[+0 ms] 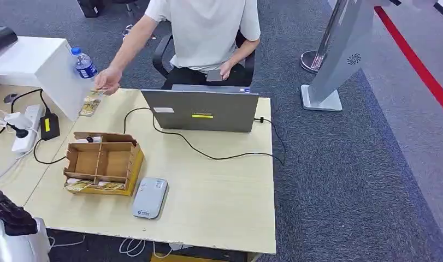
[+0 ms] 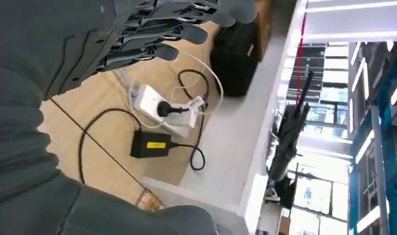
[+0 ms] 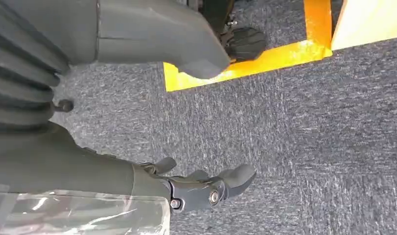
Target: Pass the card to the sensor for recognition and then transmit it.
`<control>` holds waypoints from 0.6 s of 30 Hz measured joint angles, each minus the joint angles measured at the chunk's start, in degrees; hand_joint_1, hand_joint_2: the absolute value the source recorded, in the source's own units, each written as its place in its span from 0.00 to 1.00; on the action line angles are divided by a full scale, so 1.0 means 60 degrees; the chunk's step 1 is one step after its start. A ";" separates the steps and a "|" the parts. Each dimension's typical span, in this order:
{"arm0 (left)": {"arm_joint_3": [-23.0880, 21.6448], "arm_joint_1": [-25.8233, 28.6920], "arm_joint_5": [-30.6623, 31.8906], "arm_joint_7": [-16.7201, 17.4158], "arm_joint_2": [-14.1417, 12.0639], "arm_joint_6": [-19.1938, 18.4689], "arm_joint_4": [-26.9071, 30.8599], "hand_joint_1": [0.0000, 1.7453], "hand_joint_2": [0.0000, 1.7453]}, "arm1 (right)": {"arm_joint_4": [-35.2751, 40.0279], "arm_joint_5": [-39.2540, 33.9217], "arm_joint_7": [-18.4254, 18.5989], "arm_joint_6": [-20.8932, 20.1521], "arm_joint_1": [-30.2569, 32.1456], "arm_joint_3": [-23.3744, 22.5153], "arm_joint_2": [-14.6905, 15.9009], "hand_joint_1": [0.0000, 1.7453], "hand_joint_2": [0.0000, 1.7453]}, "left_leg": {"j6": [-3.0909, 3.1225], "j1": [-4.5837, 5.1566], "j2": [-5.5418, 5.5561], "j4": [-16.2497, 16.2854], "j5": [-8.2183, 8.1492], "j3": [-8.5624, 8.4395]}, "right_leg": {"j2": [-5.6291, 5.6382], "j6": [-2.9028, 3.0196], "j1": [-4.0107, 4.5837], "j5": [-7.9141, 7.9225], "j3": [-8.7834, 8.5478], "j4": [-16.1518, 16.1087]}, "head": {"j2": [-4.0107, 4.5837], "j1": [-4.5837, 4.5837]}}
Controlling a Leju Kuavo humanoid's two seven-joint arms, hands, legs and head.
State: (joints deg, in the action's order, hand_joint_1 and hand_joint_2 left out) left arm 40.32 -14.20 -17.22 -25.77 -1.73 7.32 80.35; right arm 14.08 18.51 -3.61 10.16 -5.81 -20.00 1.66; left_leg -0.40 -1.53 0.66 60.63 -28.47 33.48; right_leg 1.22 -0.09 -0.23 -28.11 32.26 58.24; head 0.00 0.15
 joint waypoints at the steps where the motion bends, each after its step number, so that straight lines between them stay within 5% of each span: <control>1: -0.0135 -0.0146 0.0244 0.0040 -0.0040 0.0062 0.0000 0.00 1.00 | 0.0000 0.0018 0.0000 -0.0007 -0.0005 0.0000 0.0000 0.00 1.00 | 0.0002 0.0000 0.0000 0.0001 0.0002 0.0001 | 0.0001 -0.0001 0.0000 0.0001 0.0003 -0.0001 | 0.0000 0.0000; 18: -0.2840 -0.2991 0.4544 0.1709 -0.0127 -0.0142 -0.1617 0.00 1.00 | -0.0026 0.0375 0.0175 -0.0197 -0.0199 -0.0018 -0.0036 0.00 1.00 | 0.0011 0.0013 0.0000 0.0002 0.0021 0.0006 | 0.0002 -0.0010 -0.0013 0.0022 0.0007 0.0002 | 0.0000 0.0000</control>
State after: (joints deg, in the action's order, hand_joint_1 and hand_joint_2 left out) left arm 23.28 -32.15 10.04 -15.52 -2.49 6.47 70.65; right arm 13.92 20.77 -2.56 8.98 -7.00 -20.11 1.44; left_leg -0.33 -1.46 0.66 60.64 -28.34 33.52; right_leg 1.23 -0.15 -0.31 -27.97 32.30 58.26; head 0.00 0.15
